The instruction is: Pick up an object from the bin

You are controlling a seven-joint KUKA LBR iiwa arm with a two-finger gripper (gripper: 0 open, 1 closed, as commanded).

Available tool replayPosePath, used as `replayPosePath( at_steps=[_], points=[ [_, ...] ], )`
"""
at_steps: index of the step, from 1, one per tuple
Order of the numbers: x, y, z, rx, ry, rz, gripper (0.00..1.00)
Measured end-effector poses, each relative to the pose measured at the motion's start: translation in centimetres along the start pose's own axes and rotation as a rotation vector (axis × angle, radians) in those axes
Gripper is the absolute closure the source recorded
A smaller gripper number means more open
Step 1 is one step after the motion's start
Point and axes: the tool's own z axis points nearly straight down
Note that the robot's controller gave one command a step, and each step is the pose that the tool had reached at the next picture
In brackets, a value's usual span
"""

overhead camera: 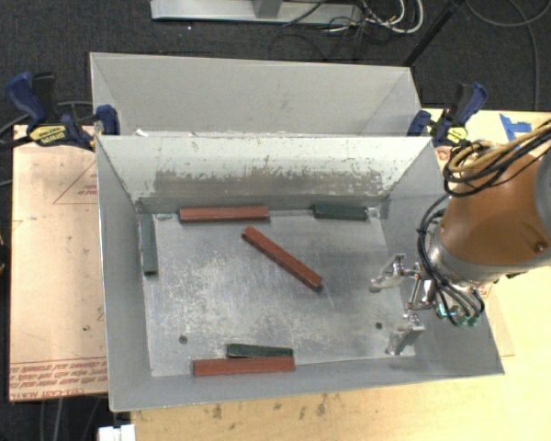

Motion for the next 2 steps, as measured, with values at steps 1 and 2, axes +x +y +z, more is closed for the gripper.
replayPosePath(
  at_steps=[1, 2],
  points=[
    [-0.2, 0.0, -0.4, 0.001, -0.008, -0.003, 0.0],
    [-6.0, 2.7, -3.3, 0.002, -0.008, -0.017, 0.0]
  ],
)
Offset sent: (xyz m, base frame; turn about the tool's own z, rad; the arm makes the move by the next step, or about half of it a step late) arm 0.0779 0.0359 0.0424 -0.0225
